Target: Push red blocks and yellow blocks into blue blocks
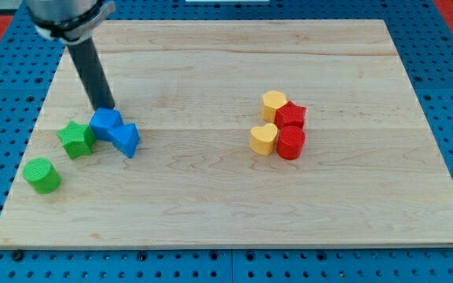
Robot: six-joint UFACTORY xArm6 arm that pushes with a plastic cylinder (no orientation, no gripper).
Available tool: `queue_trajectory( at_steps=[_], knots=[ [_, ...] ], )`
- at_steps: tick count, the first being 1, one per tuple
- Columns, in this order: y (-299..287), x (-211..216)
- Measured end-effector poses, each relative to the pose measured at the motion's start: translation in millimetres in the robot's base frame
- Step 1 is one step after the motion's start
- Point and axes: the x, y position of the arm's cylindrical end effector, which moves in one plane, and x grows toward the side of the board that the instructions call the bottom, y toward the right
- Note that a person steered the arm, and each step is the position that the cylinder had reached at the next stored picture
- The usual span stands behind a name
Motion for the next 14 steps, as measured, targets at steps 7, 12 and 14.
queue_trajectory(
  at_steps=[7,12,14],
  knots=[
    [166,0],
    [186,41],
    [242,25]
  ],
)
